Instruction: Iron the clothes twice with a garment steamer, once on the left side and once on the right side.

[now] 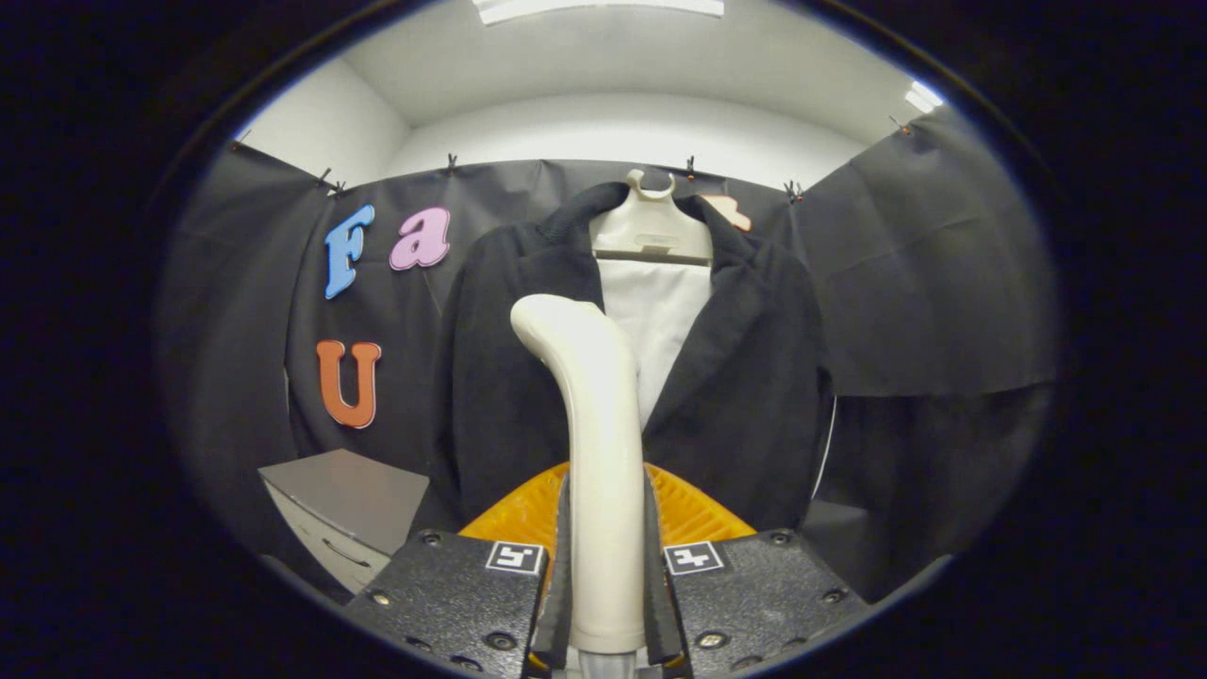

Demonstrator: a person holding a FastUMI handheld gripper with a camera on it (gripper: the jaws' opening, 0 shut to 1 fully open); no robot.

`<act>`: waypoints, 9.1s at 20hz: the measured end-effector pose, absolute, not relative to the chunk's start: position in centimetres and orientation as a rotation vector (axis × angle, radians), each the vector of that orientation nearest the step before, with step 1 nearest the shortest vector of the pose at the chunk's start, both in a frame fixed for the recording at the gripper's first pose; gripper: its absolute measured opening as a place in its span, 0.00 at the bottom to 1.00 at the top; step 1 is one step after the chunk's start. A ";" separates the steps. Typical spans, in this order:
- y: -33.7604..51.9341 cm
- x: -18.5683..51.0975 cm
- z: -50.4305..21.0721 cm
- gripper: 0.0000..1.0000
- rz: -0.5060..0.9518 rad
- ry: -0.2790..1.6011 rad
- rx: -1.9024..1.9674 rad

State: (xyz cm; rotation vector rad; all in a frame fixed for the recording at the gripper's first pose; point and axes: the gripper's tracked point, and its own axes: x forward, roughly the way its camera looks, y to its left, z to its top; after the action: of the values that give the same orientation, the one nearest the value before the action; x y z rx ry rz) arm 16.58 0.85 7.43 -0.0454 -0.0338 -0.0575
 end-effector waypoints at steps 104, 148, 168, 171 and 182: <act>-18.8 20.5 21.4 0.33 0.064 -0.325 0.050; -16.8 16.1 1.8 0.33 -0.298 0.030 -0.241; -14.0 12.7 -9.1 0.33 -0.253 0.247 -0.313; -14.1 12.1 -11.3 0.33 -0.249 0.300 -0.313; -14.7 10.5 -18.3 0.33 -0.286 0.466 -0.287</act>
State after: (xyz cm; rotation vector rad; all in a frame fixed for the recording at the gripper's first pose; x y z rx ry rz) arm 10.45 -14.71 -18.26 -0.2874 0.4657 -0.2861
